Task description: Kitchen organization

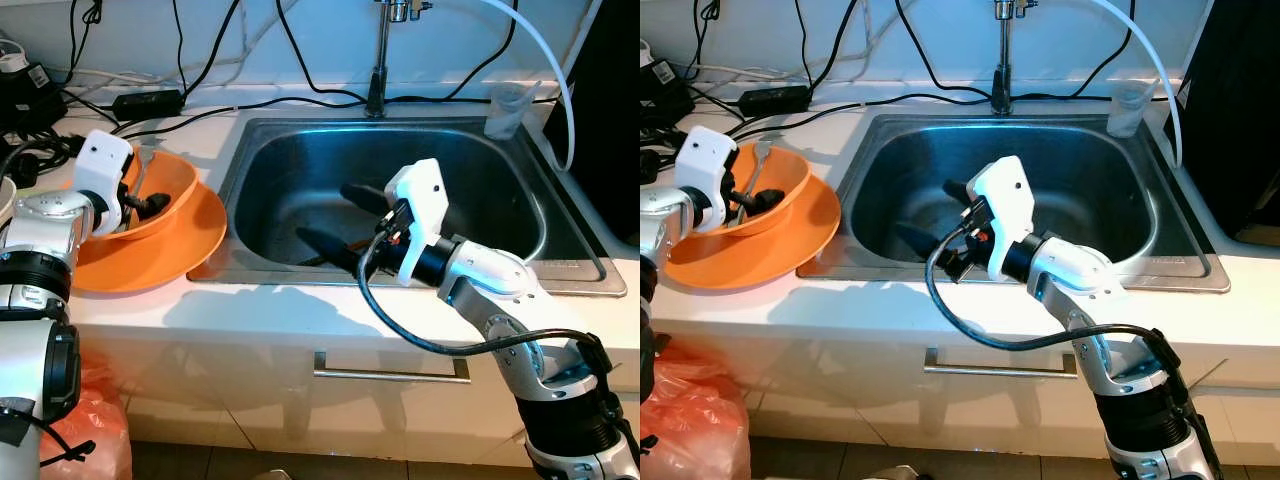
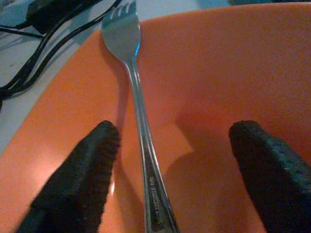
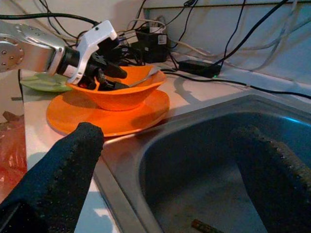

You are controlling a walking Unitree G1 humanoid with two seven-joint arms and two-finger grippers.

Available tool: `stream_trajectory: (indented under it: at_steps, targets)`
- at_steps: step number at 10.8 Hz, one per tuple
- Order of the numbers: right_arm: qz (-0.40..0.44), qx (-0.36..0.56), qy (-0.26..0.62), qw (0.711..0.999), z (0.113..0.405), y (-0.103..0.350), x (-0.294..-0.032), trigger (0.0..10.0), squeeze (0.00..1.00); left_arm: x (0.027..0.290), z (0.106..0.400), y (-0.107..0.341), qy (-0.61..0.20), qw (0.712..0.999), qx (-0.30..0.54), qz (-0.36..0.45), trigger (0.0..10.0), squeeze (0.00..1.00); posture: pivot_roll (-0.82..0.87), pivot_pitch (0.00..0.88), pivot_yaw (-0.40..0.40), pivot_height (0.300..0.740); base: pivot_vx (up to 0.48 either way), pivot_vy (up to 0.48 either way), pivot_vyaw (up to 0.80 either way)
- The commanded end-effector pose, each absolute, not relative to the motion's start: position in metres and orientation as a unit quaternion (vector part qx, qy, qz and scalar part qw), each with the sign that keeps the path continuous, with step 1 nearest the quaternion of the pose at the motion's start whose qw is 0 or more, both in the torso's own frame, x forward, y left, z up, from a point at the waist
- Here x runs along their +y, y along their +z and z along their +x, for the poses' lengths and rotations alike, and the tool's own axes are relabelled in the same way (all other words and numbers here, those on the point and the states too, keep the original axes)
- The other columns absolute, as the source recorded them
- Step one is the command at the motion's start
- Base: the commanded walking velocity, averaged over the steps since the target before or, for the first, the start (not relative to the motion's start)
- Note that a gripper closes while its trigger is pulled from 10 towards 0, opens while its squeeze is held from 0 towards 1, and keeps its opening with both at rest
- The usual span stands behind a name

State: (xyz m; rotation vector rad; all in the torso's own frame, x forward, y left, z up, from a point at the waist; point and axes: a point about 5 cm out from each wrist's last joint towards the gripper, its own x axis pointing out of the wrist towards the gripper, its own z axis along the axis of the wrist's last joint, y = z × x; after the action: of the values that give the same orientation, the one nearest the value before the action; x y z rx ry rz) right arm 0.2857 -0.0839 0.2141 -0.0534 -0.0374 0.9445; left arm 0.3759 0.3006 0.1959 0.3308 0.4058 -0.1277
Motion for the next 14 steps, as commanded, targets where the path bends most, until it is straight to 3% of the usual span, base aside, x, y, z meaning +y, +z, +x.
stream_trajectory:
  at_steps: [1,11,14]
  targets:
    - [-0.032,-0.031,0.467,0.883,0.284,0.220,-0.081,10.0,0.00,0.302,0.373,0.190,-0.068,0.961,0.211,0.167,0.0,0.00,0.10,0.015,0.104,0.740,0.000,0.000,0.00]
    - [-0.031,-0.027,0.470,0.882,0.282,0.214,-0.079,10.0,0.00,0.306,0.371,0.187,-0.068,0.959,0.211,0.177,0.0,0.00,0.10,0.016,0.100,0.740,0.000,0.000,0.00]
    - [-0.031,-0.027,0.468,0.883,0.283,0.214,-0.080,10.0,0.00,0.308,0.378,0.213,-0.036,0.967,0.148,0.204,0.0,0.00,0.11,0.015,0.098,0.740,0.000,0.000,0.00]
